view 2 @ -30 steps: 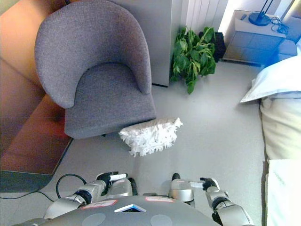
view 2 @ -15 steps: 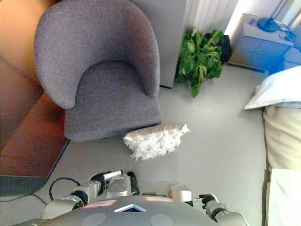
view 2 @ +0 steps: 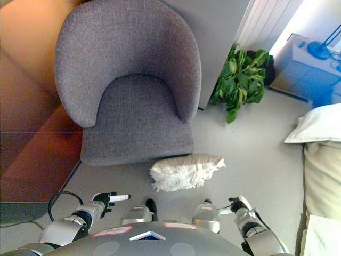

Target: Pick up the pillow and put it on the sofa.

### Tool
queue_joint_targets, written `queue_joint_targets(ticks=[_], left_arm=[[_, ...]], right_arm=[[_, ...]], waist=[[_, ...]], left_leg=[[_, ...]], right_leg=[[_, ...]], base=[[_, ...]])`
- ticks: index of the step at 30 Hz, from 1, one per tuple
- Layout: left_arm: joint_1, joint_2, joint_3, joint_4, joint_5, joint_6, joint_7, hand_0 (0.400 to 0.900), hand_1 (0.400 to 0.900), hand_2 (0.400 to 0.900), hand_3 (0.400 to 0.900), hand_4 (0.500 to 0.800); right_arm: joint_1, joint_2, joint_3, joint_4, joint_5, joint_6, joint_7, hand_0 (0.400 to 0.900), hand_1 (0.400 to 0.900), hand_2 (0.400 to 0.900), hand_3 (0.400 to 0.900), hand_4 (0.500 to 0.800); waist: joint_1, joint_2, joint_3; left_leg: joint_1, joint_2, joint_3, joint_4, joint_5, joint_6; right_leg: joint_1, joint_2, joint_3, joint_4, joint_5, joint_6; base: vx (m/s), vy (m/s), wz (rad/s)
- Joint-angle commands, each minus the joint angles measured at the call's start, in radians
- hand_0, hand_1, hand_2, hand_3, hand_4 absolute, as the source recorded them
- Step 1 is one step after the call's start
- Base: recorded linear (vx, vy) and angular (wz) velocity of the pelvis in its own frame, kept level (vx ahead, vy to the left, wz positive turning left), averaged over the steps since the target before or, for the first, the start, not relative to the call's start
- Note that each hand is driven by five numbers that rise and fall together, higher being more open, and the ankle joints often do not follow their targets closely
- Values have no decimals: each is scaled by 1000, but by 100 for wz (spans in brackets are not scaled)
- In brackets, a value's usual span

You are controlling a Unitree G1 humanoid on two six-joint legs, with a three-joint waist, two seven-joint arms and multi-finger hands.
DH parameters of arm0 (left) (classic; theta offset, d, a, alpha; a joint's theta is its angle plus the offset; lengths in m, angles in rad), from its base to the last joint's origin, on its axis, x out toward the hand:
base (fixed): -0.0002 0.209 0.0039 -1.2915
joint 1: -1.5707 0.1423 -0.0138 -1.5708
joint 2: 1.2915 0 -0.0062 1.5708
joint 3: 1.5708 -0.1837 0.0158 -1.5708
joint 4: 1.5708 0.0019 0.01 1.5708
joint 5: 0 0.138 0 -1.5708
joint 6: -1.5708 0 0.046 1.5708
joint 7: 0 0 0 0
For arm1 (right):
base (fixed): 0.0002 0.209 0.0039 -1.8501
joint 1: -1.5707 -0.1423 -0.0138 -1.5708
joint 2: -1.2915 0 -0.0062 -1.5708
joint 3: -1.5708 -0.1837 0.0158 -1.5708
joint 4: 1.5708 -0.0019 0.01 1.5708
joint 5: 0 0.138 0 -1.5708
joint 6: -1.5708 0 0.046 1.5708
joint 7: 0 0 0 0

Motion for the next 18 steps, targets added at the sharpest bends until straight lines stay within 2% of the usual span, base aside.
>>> queue_joint_targets(ticks=[1,3,6,8,10,14,18], left_arm=[[-30,24,-7,-1,60,-12,-4,900,900,900,900,800],[-19,29,-2,3,69,-8,-5,900,900,900,900,800],[12,37,19,15,75,0,2,900,900,900,900,800],[30,41,23,16,84,-5,2,900,900,900,900,800],[55,35,23,2,71,-9,7,900,900,900,900,800],[15,25,-17,9,42,-15,3,900,900,900,900,800],[-42,28,-45,22,34,-40,-18,900,900,900,900,800]], right_arm=[[-106,1,4,-34,-57,24,-38,900,900,900,900,800],[-104,0,8,-38,-83,32,-43,900,900,900,900,800],[-111,-5,34,-50,-211,41,-71,900,900,900,900,800],[-115,-9,56,-54,-294,37,-130,900,900,900,900,800],[-150,-34,113,-111,-369,68,-193,900,900,900,900,800],[-289,-64,178,-120,-423,118,-199,900,900,900,900,800],[-421,-83,217,-112,-414,153,-189,900,900,900,900,800]], waist=[[-16,-31,52],[-14,-39,54],[2,-46,58],[4,-43,61],[12,-27,81],[22,15,126],[35,49,183]], left_leg=[[-72,22,-15,161,-103,-20],[-78,31,-45,211,-135,-22],[-85,74,-84,297,-172,-44],[-88,96,-117,328,-180,-50],[-87,121,-140,347,-172,-67],[-130,126,-183,314,-136,-88],[-186,108,-211,299,-104,-103]], right_leg=[[-75,-72,62,12,233,1],[-73,-92,73,9,240,5],[-51,-121,71,34,217,13],[-40,-110,95,64,176,15],[-71,-97,88,158,115,12],[-193,-105,102,263,74,1],[-269,-139,101,321,68,1]], base=[[135,-228,59],[159,-253,41],[228,-326,30],[196,-280,38],[88,-212,23],[-164,-72,29],[-182,-39,37]])
